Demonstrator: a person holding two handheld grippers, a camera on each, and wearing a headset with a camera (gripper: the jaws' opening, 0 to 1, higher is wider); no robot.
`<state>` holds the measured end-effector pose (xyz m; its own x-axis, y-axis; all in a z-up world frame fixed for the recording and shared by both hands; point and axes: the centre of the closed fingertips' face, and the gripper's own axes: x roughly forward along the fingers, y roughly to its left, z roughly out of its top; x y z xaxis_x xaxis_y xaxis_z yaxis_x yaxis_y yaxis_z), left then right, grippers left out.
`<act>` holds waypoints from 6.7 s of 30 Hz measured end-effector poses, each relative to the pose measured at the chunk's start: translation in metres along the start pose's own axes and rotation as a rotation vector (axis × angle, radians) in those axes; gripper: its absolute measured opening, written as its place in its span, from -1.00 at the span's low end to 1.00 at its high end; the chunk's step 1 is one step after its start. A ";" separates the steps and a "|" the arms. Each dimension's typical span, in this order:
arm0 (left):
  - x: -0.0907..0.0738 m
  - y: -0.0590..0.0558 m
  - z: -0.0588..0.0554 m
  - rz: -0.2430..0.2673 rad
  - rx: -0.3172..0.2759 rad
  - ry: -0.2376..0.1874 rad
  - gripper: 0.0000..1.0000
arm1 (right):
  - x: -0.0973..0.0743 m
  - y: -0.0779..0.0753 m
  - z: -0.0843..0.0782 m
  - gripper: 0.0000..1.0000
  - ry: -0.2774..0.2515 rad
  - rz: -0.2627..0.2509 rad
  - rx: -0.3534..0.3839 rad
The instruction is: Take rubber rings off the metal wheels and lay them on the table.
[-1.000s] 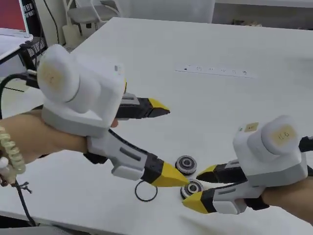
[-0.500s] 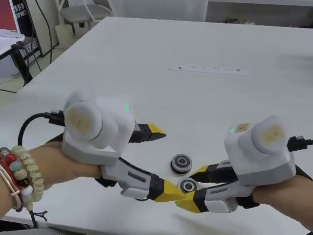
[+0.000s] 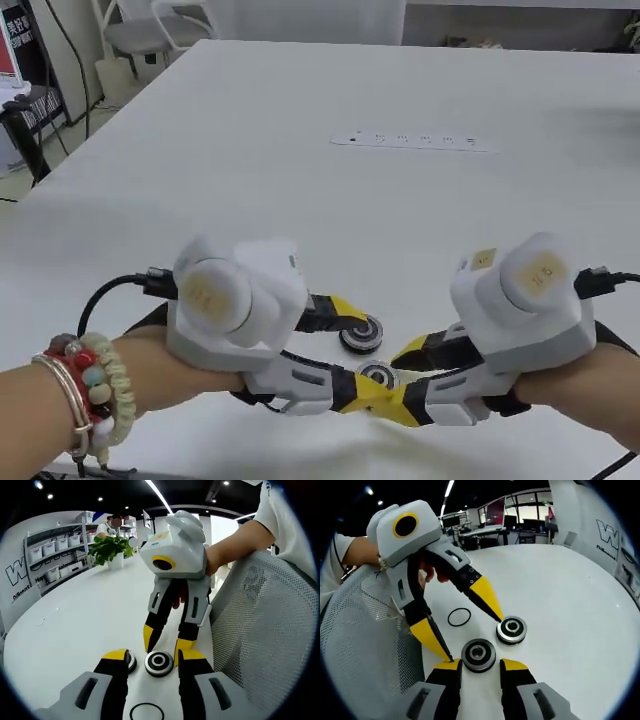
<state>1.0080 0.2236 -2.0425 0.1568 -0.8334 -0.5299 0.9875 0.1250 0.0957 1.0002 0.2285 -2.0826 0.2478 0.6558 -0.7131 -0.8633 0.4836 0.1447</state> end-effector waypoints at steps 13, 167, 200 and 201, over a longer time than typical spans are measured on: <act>0.009 0.000 -0.017 0.010 -0.044 0.048 -0.70 | -0.001 0.001 -0.005 -0.55 0.020 0.015 -0.024; 0.010 -0.001 -0.019 0.013 -0.047 0.014 -0.84 | -0.015 -0.011 0.010 -1.00 -0.044 0.006 0.395; 0.011 -0.001 -0.018 0.010 -0.062 0.022 -0.83 | -0.015 -0.009 0.007 -1.00 -0.034 0.013 0.447; 0.011 -0.001 -0.018 0.010 -0.061 0.026 -0.83 | -0.015 -0.008 0.007 -1.00 -0.031 0.011 0.444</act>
<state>1.0089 0.2246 -2.0637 0.1661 -0.8180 -0.5508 0.9848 0.1662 0.0501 1.0067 0.2183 -2.0686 0.2584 0.6765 -0.6896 -0.5953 0.6737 0.4378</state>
